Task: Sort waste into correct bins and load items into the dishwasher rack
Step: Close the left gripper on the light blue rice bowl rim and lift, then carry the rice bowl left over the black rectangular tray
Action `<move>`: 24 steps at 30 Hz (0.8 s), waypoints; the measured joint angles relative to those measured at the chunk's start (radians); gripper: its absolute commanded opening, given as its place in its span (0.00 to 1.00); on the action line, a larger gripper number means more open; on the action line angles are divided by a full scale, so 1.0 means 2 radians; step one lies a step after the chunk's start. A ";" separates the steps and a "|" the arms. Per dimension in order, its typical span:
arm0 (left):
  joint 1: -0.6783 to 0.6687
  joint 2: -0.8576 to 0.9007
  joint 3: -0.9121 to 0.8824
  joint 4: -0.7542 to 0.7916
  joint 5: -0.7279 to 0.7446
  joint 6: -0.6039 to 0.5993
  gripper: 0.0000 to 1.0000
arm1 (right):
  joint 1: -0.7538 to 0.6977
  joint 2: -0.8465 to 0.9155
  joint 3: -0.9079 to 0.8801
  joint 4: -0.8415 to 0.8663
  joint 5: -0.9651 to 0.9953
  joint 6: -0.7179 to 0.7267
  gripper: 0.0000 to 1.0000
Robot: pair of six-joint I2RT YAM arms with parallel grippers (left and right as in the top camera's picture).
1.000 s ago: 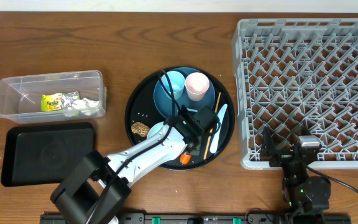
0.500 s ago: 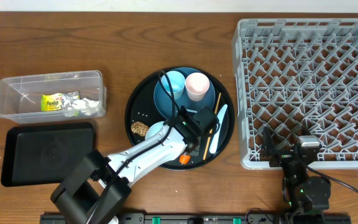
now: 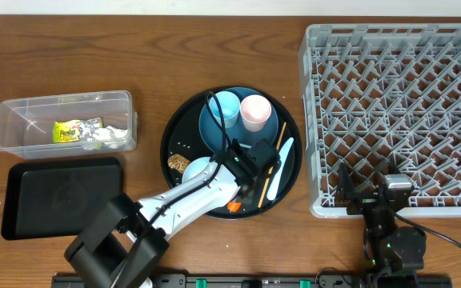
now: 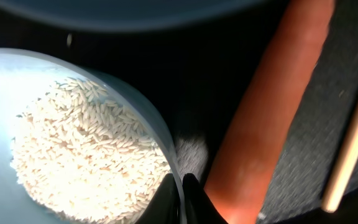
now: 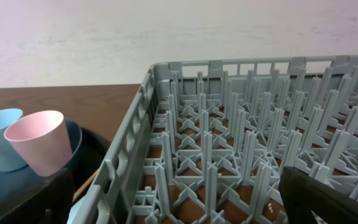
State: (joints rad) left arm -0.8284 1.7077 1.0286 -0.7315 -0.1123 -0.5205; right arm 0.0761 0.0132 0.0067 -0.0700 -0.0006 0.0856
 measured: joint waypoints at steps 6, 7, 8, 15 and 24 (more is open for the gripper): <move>0.001 -0.022 0.001 -0.018 0.000 0.023 0.06 | 0.000 0.000 0.000 0.000 0.000 0.000 0.99; 0.002 -0.029 0.002 -0.020 0.000 0.025 0.06 | 0.000 0.000 0.000 0.000 0.000 0.000 0.99; 0.002 -0.036 0.002 -0.021 0.000 0.026 0.06 | 0.000 0.000 0.000 0.000 0.000 0.000 0.99; 0.016 -0.087 0.002 -0.024 0.000 0.029 0.06 | 0.000 0.000 0.000 0.000 0.000 0.000 0.99; 0.066 -0.135 0.003 -0.062 0.005 0.052 0.06 | 0.000 0.000 0.000 0.000 0.000 0.000 0.99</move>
State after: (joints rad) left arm -0.6964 1.4384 1.0348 -0.8562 -0.1032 -0.4156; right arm 0.0761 0.0132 0.0067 -0.0704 -0.0006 0.0856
